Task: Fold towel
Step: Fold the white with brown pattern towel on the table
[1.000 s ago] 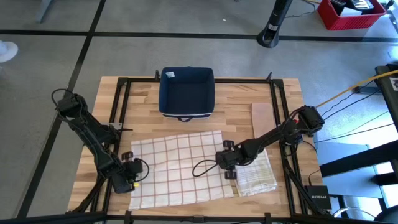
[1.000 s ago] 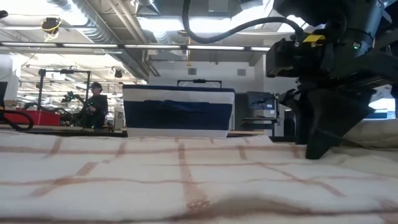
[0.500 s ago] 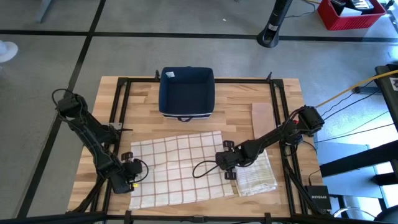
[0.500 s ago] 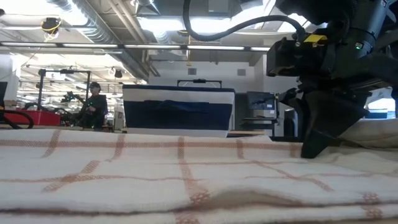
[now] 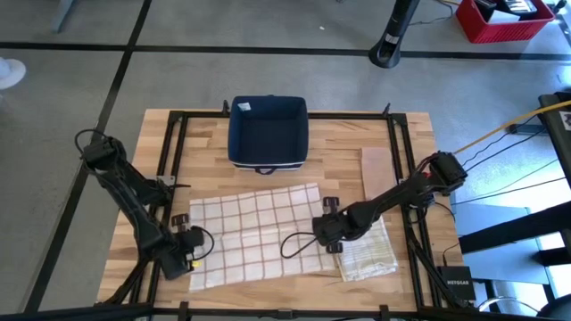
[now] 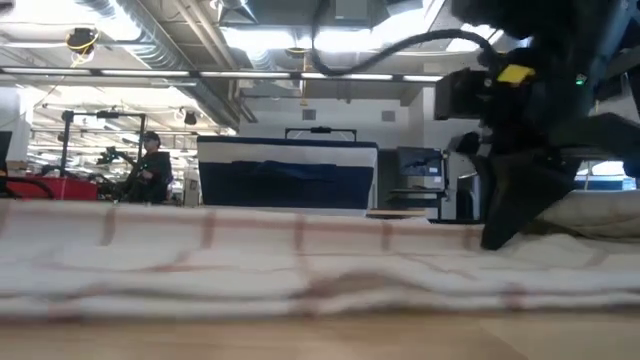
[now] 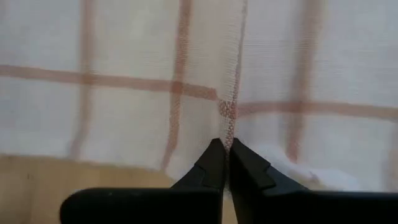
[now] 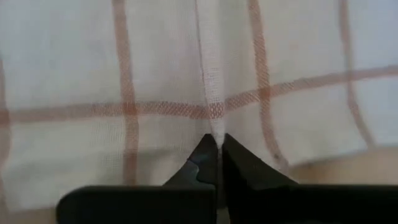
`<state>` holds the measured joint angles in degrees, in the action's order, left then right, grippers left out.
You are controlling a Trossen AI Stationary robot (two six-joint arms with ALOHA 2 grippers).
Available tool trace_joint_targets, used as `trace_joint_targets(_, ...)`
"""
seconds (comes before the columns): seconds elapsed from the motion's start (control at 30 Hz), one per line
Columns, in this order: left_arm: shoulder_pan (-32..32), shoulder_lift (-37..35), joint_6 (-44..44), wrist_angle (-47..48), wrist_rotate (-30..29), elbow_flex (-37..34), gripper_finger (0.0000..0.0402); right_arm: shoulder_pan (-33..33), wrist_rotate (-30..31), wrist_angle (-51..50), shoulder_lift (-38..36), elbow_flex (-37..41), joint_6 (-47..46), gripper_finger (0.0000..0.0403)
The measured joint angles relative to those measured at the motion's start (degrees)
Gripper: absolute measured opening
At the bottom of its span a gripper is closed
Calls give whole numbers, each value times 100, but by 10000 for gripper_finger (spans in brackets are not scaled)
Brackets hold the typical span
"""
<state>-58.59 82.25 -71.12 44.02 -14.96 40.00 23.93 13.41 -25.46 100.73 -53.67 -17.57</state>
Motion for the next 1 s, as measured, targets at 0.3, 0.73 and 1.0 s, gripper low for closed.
trace_joint_targets(0.3,-20,-21,-72,1988,-466,1445,1,394,1027,-1082,-755,-566,-58,7)
trace_joint_targets(0.73,-46,-39,-381,3752,-1520,2589,0,454,2089,-2047,-982,-1467,-102,6)
trace_joint_targets(1.0,-40,-50,-827,4615,-2062,2990,0,466,3131,-2903,-984,-2151,-492,6)
